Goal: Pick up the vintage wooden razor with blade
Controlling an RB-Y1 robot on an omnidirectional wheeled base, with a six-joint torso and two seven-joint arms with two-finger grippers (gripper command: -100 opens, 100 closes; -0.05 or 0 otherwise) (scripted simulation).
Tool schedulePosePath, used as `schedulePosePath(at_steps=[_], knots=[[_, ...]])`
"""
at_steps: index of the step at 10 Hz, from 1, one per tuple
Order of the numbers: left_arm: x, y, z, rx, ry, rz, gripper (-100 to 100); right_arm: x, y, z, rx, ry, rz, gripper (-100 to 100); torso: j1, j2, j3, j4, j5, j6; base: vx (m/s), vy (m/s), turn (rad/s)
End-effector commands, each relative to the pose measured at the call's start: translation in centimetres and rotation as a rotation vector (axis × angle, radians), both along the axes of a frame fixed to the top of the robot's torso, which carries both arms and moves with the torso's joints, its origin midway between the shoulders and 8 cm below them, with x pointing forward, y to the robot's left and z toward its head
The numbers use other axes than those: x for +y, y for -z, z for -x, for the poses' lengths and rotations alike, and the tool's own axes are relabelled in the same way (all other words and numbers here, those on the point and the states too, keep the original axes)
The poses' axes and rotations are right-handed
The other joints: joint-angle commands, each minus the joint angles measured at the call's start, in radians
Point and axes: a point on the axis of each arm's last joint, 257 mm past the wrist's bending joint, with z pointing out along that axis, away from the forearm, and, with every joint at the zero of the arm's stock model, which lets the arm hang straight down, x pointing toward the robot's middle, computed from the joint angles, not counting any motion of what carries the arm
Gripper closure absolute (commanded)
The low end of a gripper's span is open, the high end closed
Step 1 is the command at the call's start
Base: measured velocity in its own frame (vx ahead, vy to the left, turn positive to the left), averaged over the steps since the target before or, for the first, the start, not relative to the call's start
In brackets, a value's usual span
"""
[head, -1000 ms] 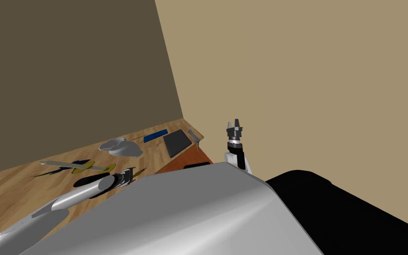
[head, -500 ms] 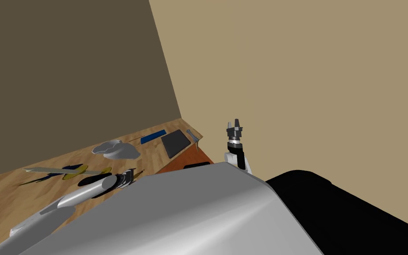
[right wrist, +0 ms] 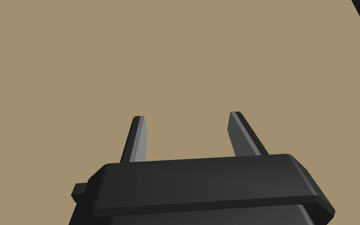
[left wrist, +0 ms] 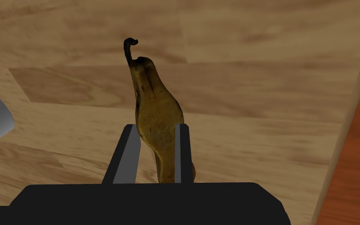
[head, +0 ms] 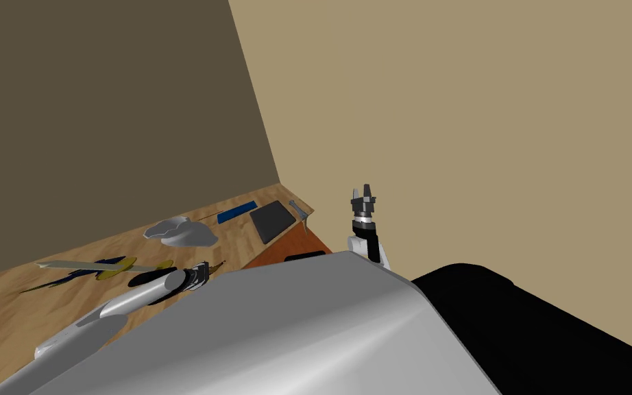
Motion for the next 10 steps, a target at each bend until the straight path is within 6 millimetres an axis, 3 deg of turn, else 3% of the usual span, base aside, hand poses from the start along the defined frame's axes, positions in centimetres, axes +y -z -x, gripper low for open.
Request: schedulePosePath(at_steps=[1, 3, 4, 5, 8, 9, 10], knots=[[0.0, 0.0, 0.0, 0.000, 0.000, 0.000, 100, 0.0, 0.0, 0.0, 0.000, 0.000, 0.000, 0, 0.000, 0.000, 0.000, 0.000, 0.000, 0.000, 0.000, 0.000, 0.000], [0.0, 0.0, 0.0, -0.001, -0.001, 0.000, 100, 0.0, 0.0, 0.0, 0.000, 0.000, 0.000, 0, 0.000, 0.000, 0.000, 0.000, 0.000, 0.000, 0.000, 0.000, 0.000], [0.0, 0.0, 0.0, 0.000, -0.001, 0.001, 0, 0.0, 0.0, 0.0, 0.000, 0.000, 0.000, 0, 0.000, 0.000, 0.000, 0.000, 0.000, 0.000, 0.000, 0.000, 0.000], [0.0, -0.5, 0.1, -0.001, 0.012, -0.001, 100, 0.0, 0.0, 0.0, 0.000, 0.000, 0.000, 0, -0.001, 0.000, 0.000, 0.000, 0.000, 0.000, 0.026, -0.029, 0.108], [0.2, -1.9, 0.3, 0.000, 0.049, 0.000, 100, 0.0, 0.0, 0.0, 0.000, 0.000, 0.000, 0, -0.005, -0.003, -0.002, 0.000, -0.001, 0.000, 0.065, -0.060, 0.144], [0.2, -1.5, 0.3, 0.001, 0.039, 0.000, 100, 0.0, 0.0, 0.0, 0.000, 0.000, 0.000, 0, -0.005, -0.004, -0.002, 0.000, -0.001, 0.000, 0.027, -0.027, 0.027], [0.2, -1.6, 0.3, 0.001, 0.041, 0.000, 0, 0.0, 0.0, 0.0, 0.000, 0.000, 0.000, 0, -0.003, -0.002, -0.001, 0.000, -0.001, 0.001, 0.005, -0.006, -0.003]])
